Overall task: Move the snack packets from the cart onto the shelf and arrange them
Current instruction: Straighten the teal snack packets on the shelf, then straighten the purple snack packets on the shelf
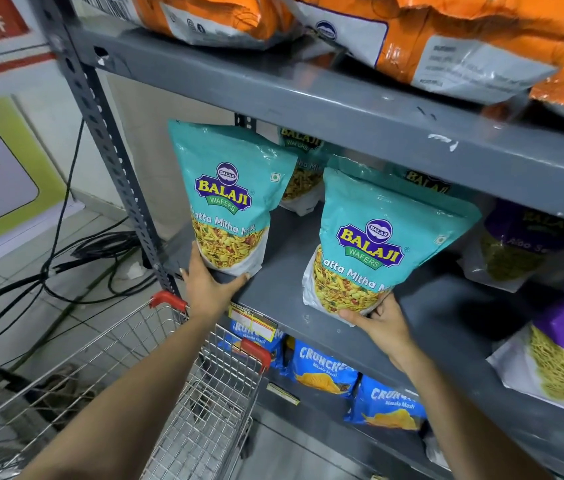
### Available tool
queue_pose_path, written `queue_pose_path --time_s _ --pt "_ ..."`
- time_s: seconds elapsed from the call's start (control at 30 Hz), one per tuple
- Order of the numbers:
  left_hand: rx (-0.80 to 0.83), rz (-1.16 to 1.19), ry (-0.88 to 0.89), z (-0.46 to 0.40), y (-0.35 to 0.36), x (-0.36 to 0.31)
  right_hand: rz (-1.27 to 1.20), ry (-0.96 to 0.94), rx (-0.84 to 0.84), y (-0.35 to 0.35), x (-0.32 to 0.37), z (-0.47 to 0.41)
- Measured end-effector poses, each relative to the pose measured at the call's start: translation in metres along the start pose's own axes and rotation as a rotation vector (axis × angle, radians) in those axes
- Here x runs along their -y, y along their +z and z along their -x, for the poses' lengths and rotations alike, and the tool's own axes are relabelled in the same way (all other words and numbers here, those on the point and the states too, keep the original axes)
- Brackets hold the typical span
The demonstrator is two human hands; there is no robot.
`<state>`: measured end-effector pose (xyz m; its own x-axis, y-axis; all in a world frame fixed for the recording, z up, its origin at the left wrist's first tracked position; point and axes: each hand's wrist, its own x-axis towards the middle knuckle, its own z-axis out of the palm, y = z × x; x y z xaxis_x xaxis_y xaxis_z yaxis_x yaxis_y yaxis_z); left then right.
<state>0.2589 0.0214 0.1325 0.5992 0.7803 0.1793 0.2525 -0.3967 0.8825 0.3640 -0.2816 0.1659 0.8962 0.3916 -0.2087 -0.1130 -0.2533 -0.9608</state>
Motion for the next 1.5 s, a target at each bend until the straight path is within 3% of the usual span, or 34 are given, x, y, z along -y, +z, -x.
queue_pose_path --time_s 0.2,0.3,0.47,0.57,0.7,0.87,1.0,1.1,1.17,1.33,1.4,1.5 --pt "-0.045 0.017 -0.079 0.024 -0.001 -0.005 -0.047 -0.006 0.003 -0.001 0.000 0.006" --pt "-0.149 -0.010 0.067 0.055 0.005 -0.012 -0.043 -0.020 -0.019 -0.014 -0.004 0.015" --pt "0.168 0.063 0.171 0.093 0.034 -0.038 -0.028 -0.039 -0.062 -0.027 -0.007 0.025" --pt "0.238 -0.003 0.260 0.094 0.051 -0.058 -0.006 -0.067 -0.020 -0.022 -0.001 0.017" --pt "0.369 0.085 0.168 0.092 0.066 -0.078 -0.037 -0.104 -0.002 -0.012 0.003 0.011" --pt "0.390 0.179 0.115 0.092 0.069 -0.074 -0.036 -0.101 -0.008 -0.010 0.001 0.008" --pt "0.279 0.134 0.161 0.111 0.067 -0.080 -0.062 -0.099 -0.009 -0.018 0.002 0.019" --pt "0.216 0.161 0.241 0.139 0.072 -0.092 -0.113 -0.112 -0.130 -0.041 -0.008 0.042" --pt "0.277 0.158 0.329 0.163 0.085 -0.103 -0.113 -0.163 -0.239 -0.066 -0.022 0.068" --pt "0.612 0.159 0.389 0.220 0.158 -0.144 -0.022 -0.171 -0.690 -0.160 -0.066 0.144" --pt "0.758 0.139 0.345 0.234 0.192 -0.166 0.033 -0.186 -0.896 -0.201 -0.075 0.171" --pt "0.956 0.168 0.219 0.250 0.237 -0.199 0.098 -0.221 -1.073 -0.259 -0.079 0.197"
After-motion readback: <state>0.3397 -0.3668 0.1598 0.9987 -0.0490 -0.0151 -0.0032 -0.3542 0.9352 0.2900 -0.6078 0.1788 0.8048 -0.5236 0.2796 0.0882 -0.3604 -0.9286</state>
